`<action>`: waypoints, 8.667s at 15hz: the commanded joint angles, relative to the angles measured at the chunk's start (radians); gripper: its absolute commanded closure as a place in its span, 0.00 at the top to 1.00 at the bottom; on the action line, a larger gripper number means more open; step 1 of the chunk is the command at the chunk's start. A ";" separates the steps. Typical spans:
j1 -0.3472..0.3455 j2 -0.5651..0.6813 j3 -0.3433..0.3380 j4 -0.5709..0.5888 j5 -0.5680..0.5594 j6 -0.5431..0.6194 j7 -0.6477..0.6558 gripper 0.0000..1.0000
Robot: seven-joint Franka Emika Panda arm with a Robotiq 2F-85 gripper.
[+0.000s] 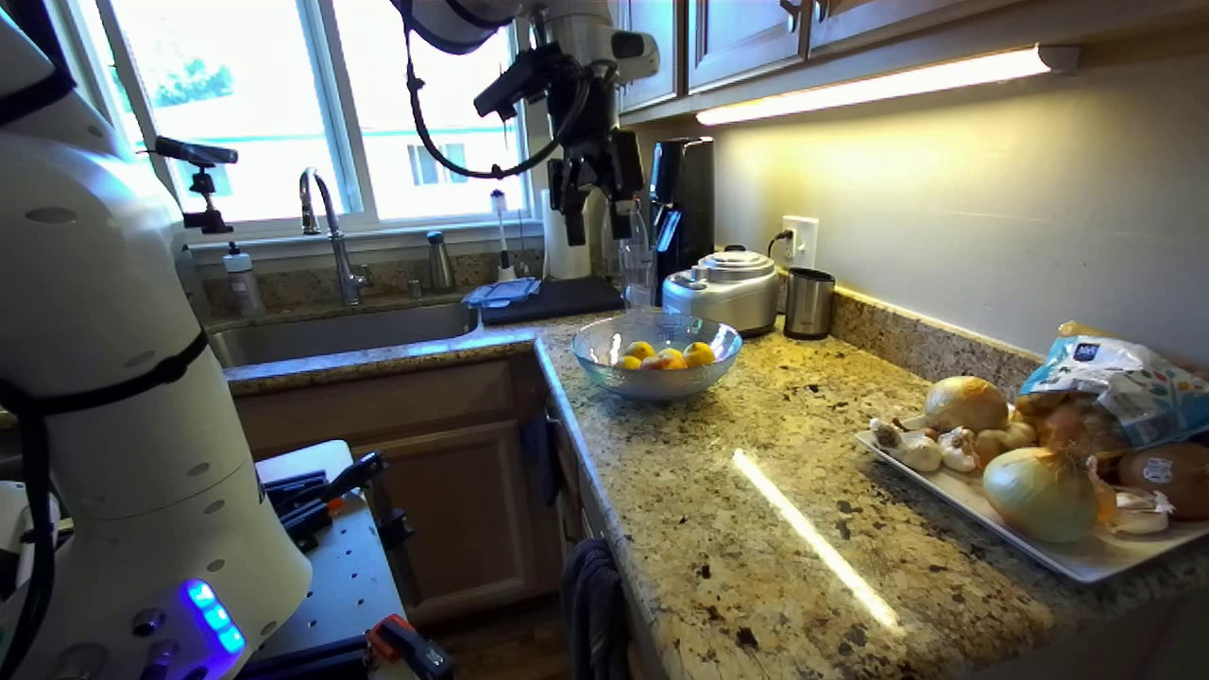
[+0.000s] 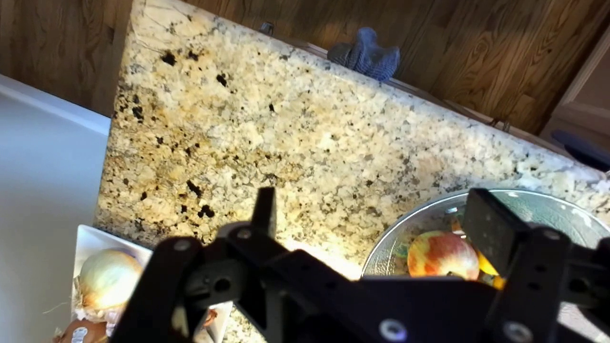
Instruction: Remove the lemon from the glass bowl and place it on the counter
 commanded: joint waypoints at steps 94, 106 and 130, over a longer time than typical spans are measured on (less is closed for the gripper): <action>0.484 0.747 -0.368 0.453 -0.410 0.576 0.960 0.37; 0.236 0.561 -0.312 0.236 -0.476 0.386 1.006 0.37; 0.123 0.756 -0.344 0.217 -0.356 0.613 0.957 0.37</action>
